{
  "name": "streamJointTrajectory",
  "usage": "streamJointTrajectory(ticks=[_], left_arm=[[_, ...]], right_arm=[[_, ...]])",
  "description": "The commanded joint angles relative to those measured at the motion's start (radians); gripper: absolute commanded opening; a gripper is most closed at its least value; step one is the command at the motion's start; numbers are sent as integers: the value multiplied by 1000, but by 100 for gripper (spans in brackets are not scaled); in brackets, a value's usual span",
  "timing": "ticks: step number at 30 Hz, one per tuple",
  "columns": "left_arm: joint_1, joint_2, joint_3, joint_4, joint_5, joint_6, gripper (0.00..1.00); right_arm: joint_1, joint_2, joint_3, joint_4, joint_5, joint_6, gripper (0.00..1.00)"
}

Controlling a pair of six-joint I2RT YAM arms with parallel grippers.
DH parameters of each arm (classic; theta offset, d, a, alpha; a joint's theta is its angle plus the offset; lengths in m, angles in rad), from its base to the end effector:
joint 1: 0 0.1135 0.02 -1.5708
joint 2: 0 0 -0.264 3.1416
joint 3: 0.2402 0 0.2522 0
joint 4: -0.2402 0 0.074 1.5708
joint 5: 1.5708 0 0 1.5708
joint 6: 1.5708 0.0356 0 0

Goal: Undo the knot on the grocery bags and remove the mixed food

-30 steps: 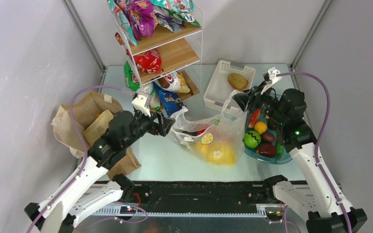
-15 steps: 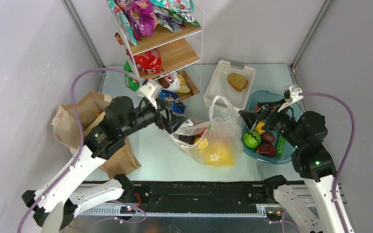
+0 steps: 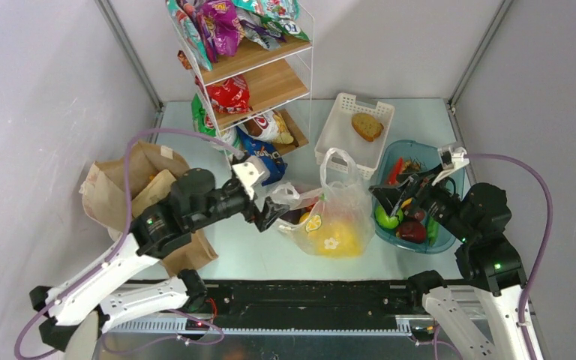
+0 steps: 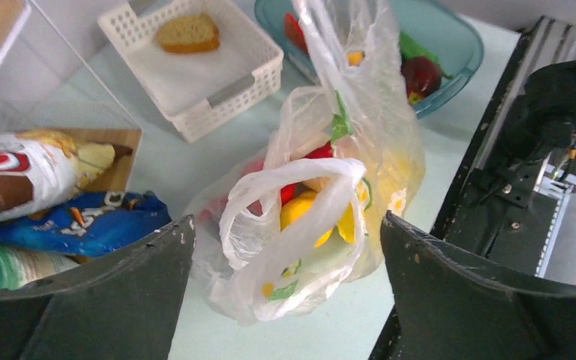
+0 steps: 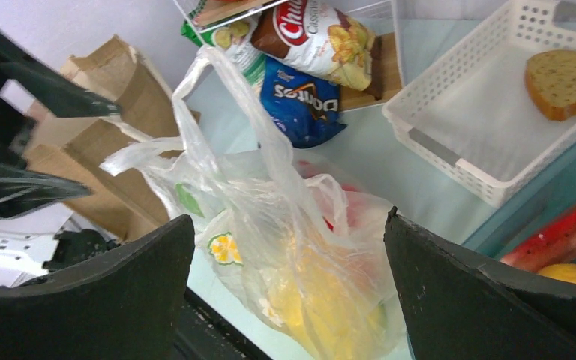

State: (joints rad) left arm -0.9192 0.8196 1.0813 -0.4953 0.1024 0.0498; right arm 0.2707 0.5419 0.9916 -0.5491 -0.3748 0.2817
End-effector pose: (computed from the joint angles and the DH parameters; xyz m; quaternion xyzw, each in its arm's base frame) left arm 0.0986 -0.1353 0.4025 0.3931 0.6787 -0.2971 0.5446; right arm 0.0880 0.0379 0.3995 -0.1210 0.7291 0.3127 0.5967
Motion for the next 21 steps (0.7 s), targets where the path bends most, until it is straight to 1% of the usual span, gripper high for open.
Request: streamJointTrajectory(ticks=[1, 2, 3, 4, 5, 7, 8, 9, 10, 11, 12, 13, 15, 16, 17, 19, 21], left_arm=[[-50, 107, 31, 1, -209, 68, 81], [-54, 115, 37, 0, -217, 59, 67], [-54, 125, 41, 1, -241, 50, 42], [-55, 126, 42, 2, -261, 25, 30], [-55, 122, 38, 5, -302, 10, 12], [-56, 101, 25, 17, -360, -30, 2], [-55, 90, 5, 35, -381, -67, 0], [-54, 67, -7, 48, -386, -81, 0], [-54, 54, -30, 73, -390, -113, 0], [-51, 33, -42, 85, -392, -121, 0], [-48, 16, -59, 105, -392, -142, 0], [-41, 9, -67, 121, -390, -156, 0], [-26, -10, -87, 139, -388, -171, 0], [-21, -21, -102, 145, -387, -173, 0], [-9, -26, -120, 160, -382, -177, 0], [11, -43, -135, 177, -357, -186, 0], [28, -62, -159, 193, -338, -197, 0]], right_arm=[[7, -11, 32, 51, -109, 65, 99], [22, -11, 32, 75, -132, 75, 99], [34, -11, 32, 86, -141, 93, 97], [65, -11, 32, 109, -143, 100, 96], [88, -11, 33, 119, -135, 113, 93], [175, -5, 33, 146, -88, 118, 89], [253, 0, 34, 162, -39, 114, 87], [296, 14, 34, 169, -8, 108, 84], [391, 23, 34, 185, 65, 96, 83], [438, 47, 34, 193, 103, 87, 80], [546, 63, 38, 207, 192, 65, 76], [601, 98, 42, 213, 240, 53, 73], [818, 167, 65, 236, 443, 4, 69], [866, 216, 89, 242, 493, -35, 67], [940, 244, 118, 251, 568, -66, 66], [994, 332, 152, 255, 623, -83, 64], [1005, 449, 212, 256, 633, -86, 62]])
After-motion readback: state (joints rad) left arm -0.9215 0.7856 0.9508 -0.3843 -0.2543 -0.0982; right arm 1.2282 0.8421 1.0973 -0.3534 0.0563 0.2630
